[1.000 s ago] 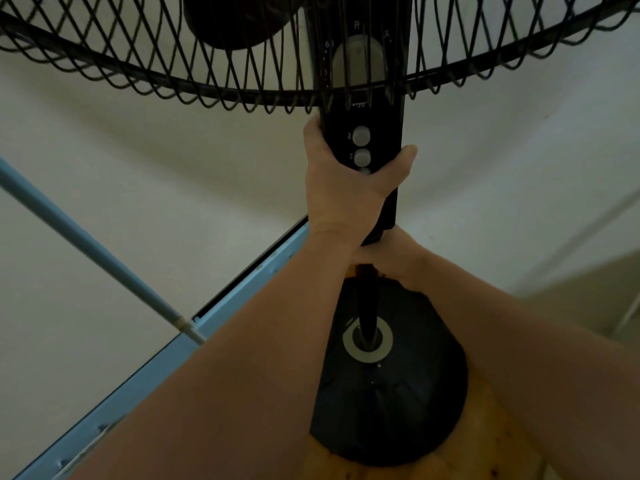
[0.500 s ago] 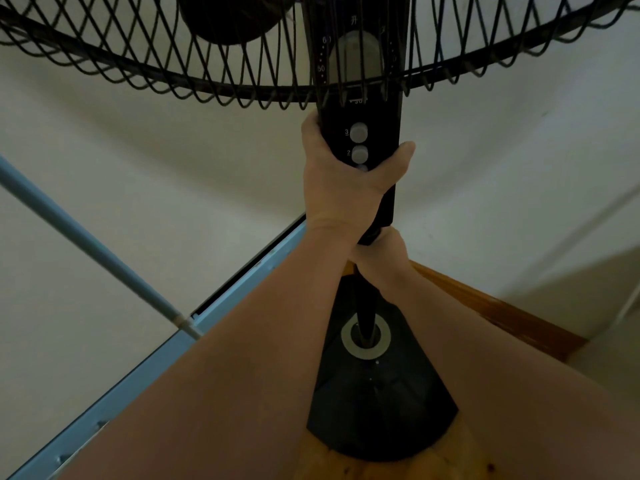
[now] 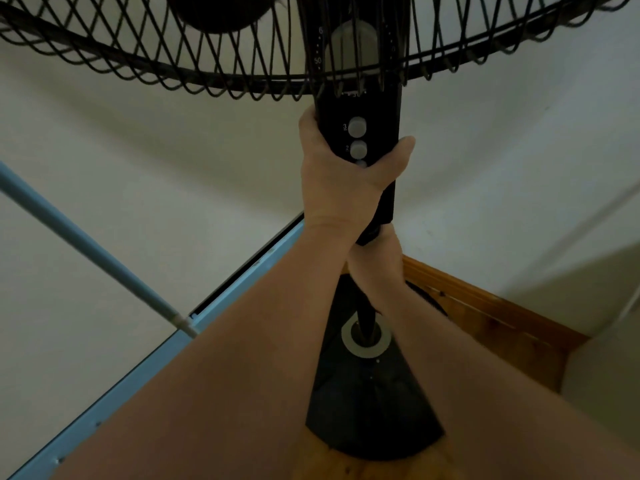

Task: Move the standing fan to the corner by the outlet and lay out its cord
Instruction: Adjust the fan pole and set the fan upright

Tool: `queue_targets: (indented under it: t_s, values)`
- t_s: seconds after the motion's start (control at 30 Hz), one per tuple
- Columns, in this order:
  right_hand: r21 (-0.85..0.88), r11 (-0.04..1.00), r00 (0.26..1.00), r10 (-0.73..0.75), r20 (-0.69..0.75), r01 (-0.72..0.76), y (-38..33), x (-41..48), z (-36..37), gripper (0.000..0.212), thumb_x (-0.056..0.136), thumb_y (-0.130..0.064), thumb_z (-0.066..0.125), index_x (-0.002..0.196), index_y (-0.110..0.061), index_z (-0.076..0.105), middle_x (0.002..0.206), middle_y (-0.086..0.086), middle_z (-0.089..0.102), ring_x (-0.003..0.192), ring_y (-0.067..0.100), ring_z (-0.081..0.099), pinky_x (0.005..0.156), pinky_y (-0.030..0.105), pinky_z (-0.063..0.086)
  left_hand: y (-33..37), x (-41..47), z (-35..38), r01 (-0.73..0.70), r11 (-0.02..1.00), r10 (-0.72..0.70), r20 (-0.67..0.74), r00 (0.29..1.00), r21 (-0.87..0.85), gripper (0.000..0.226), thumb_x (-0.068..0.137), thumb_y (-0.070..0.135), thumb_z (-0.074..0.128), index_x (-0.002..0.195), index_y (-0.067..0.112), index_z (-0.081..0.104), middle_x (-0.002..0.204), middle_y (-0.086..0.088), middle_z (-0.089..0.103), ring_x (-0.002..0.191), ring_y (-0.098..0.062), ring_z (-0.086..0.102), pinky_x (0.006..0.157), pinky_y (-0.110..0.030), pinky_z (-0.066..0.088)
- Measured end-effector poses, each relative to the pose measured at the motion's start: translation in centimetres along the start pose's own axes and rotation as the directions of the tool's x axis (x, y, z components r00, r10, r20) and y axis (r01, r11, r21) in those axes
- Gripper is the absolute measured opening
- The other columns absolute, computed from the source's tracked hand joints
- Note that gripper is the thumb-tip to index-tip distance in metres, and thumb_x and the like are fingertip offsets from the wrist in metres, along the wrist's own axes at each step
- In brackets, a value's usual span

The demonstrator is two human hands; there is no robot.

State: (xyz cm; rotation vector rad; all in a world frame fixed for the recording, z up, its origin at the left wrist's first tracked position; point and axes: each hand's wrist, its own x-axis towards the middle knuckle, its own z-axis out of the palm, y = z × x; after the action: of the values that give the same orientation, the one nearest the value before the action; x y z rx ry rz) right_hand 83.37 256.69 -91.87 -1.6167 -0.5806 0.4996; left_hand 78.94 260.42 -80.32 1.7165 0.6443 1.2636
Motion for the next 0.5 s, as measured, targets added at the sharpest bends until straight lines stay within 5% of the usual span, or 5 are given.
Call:
queue_targets:
  t_s: [0.1, 0.2, 0.3, 0.5]
  values:
    - [-0.208, 0.977, 0.960, 0.019, 0.280, 0.041, -0.8, 1.9, -2.9, 0.022, 0.067, -0.038, 0.077, 0.081, -0.034, 0.060, 0.073, -0.018, 0.066, 0.066, -0.004, 0.060, 0.056, 0.016, 0.047, 0.0, -0.1, 0.1, -0.004, 1.000, 0.004, 0.008, 1.000, -0.006, 0.087, 0.065, 0.031, 0.091, 0.134, 0.018, 0.041, 0.106, 0.020, 0.059, 0.096, 0.008, 0.061, 0.077, -0.018, 0.058]
    - [-0.311, 0.944, 0.887, 0.047, 0.460, 0.111, -2.2, 3.4, -4.0, 0.016, 0.081, -0.024, 0.076, 0.091, -0.031, 0.064, 0.097, -0.002, 0.068, 0.093, 0.012, 0.065, 0.077, 0.024, 0.053, 0.0, 0.0, 0.1, 0.000, 1.000, 0.000, 0.005, 1.000, -0.008, 0.087, 0.065, 0.030, 0.092, 0.135, 0.019, 0.041, 0.107, 0.019, 0.059, 0.097, 0.006, 0.061, 0.080, -0.023, 0.059]
    - [-0.217, 0.975, 0.888, 0.056, 0.457, 0.051, -2.7, 3.0, -3.5, 0.010, 0.080, -0.005, 0.073, 0.083, -0.014, 0.069, 0.093, 0.016, 0.069, 0.092, 0.032, 0.067, 0.084, 0.047, 0.058, -0.2, 0.0, 0.2, -0.005, 1.000, 0.005, 0.010, 1.000, -0.005, 0.087, 0.065, 0.032, 0.091, 0.134, 0.019, 0.041, 0.106, 0.020, 0.059, 0.096, 0.006, 0.062, 0.079, -0.022, 0.059]
    - [-0.177, 0.981, 0.925, 0.139, 0.354, -0.079, -3.1, 1.5, -3.3, 0.020, 0.078, 0.000, 0.071, 0.096, 0.008, 0.067, 0.101, 0.027, 0.068, 0.095, 0.040, 0.066, 0.087, 0.054, 0.055, -0.1, -0.1, 0.1, -0.002, 1.000, 0.002, 0.012, 1.000, -0.007, 0.090, 0.065, 0.031, 0.091, 0.137, 0.017, 0.039, 0.106, 0.022, 0.058, 0.098, 0.005, 0.062, 0.082, -0.027, 0.060]
